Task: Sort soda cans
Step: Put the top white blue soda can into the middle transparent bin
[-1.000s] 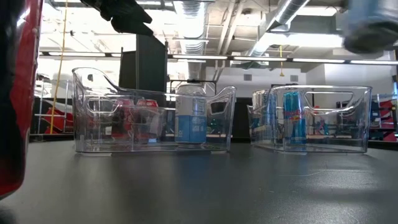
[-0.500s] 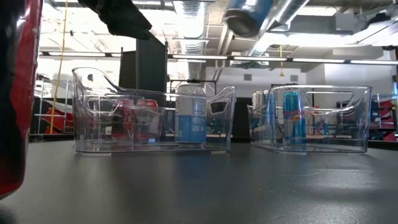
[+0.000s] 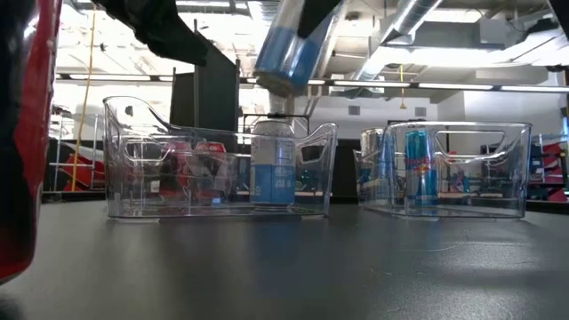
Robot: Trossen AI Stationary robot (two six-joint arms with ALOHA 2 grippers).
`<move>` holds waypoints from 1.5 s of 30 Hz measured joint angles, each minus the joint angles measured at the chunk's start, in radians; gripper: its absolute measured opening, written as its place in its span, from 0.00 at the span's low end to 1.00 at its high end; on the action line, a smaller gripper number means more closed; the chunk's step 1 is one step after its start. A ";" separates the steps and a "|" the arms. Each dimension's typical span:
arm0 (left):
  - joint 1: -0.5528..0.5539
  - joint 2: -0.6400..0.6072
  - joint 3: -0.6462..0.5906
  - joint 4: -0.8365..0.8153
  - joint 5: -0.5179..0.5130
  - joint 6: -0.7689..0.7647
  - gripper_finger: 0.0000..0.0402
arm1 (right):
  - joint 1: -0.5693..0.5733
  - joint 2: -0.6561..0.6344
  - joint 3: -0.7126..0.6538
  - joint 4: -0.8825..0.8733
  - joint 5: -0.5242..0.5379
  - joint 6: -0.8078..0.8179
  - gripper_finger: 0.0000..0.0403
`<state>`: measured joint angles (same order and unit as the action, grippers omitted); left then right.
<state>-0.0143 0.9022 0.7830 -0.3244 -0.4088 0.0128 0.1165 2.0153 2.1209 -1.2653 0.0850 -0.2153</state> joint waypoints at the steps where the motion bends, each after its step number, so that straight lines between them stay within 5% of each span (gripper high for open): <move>1: 0.000 -0.007 -0.011 0.003 0.000 0.000 0.84 | -0.003 0.013 0.003 -0.006 0.000 -0.003 0.75; 38: 0.004 -0.065 -0.036 -0.003 0.003 -0.013 0.84 | -0.046 0.248 0.000 -0.075 -0.011 0.008 0.75; 45: 0.004 -0.065 -0.036 -0.002 0.003 -0.014 0.84 | -0.046 0.248 0.000 -0.068 -0.007 0.010 0.85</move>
<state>-0.0101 0.8368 0.7467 -0.3260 -0.4060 -0.0010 0.0704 2.2635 2.1204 -1.3329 0.0776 -0.2054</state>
